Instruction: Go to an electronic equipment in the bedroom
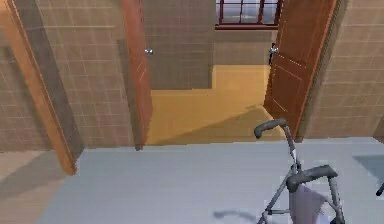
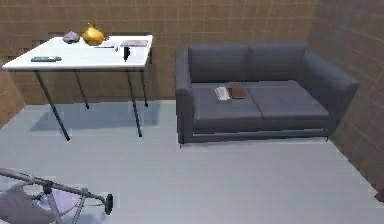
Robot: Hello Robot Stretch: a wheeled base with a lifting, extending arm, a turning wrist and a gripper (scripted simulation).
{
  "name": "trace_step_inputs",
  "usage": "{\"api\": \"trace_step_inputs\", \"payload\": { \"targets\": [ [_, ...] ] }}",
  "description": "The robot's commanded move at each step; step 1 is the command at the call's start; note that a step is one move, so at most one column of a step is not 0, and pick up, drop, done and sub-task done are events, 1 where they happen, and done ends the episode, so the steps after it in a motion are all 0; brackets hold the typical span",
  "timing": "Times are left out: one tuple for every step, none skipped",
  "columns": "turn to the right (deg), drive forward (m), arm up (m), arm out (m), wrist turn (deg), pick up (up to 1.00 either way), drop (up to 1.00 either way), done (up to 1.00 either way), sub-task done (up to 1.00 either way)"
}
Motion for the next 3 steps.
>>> {"api": "trace_step_inputs", "payload": {
  "targets": [
    [0.0,1.0,0.0,0.0,0.0,0.0,0.0,0.0,0.0],
    [0.0,0.05,0.0,0.0,0.0,0.0,0.0,0.0,0.0],
    [18.0,0.0,0.0,0.0,0.0,0.0,0.0,0.0,0.0]
  ]
}}
